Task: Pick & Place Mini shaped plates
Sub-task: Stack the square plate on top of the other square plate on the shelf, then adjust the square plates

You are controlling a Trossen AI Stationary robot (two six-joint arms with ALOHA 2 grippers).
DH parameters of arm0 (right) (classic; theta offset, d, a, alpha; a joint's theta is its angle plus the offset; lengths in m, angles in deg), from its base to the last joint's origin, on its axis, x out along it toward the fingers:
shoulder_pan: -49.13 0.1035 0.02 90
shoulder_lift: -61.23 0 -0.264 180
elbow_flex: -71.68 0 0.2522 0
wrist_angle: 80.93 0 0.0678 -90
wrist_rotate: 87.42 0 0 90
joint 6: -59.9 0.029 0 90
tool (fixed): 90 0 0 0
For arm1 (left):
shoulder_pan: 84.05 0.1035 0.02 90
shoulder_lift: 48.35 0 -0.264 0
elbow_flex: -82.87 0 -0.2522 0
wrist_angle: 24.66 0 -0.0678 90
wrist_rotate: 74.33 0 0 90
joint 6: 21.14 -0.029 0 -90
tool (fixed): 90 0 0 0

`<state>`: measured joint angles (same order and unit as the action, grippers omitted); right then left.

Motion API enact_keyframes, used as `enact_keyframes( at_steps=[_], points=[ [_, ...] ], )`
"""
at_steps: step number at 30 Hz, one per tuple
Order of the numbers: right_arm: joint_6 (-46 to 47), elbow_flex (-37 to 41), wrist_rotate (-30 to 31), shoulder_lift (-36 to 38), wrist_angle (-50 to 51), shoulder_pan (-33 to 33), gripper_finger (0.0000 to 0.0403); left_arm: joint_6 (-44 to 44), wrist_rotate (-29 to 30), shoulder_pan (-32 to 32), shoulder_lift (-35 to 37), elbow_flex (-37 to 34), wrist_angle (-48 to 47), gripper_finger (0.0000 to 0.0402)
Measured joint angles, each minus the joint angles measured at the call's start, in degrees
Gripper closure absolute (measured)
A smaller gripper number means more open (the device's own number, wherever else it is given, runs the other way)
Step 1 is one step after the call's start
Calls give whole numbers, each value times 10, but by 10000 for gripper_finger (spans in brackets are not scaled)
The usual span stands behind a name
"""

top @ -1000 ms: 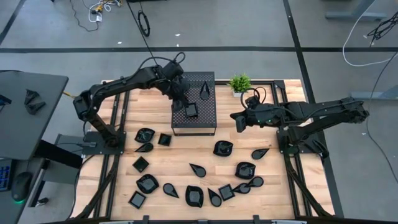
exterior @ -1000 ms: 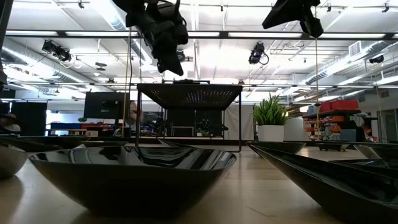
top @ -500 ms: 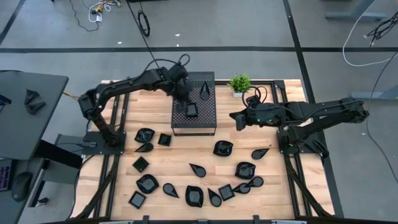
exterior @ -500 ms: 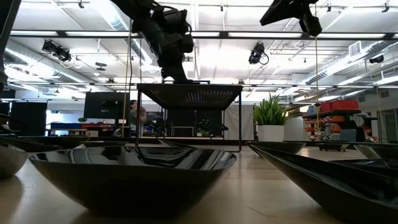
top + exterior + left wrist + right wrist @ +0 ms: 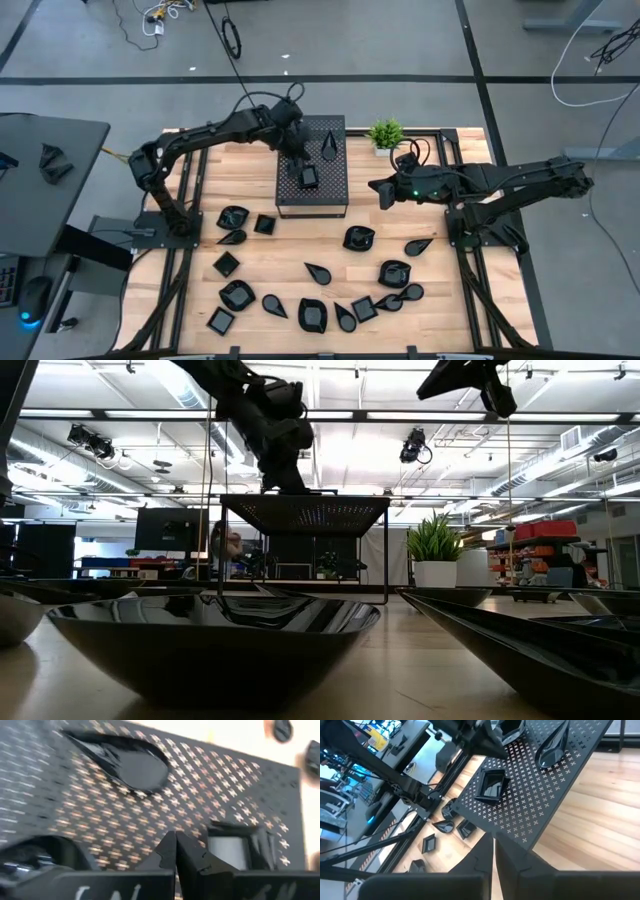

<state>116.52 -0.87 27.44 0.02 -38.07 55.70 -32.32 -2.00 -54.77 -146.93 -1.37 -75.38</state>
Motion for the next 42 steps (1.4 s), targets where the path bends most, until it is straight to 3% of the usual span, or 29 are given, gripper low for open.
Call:
enact_keyframes(
  at_steps=[16, 23, 28, 36, 42],
  points=[
    [-1, 0, 17, 0, 3, 0, 380, -15, -17, -10, 5, 0, 27, 398],
    [-2, 0, 17, 0, 5, 0, 380, -1, -29, -23, 60, 0, -126, 399],
    [-25, 0, 17, 0, 5, 0, 380, 62, -29, -36, 77, -1, -234, 397],
    [-53, 0, 16, 0, 5, -14, 380, 158, 95, -64, 65, -60, -88, 396],
    [-67, 0, 11, 0, 6, -15, 380, 210, 102, -74, 65, -61, -4, 396]
  ],
)
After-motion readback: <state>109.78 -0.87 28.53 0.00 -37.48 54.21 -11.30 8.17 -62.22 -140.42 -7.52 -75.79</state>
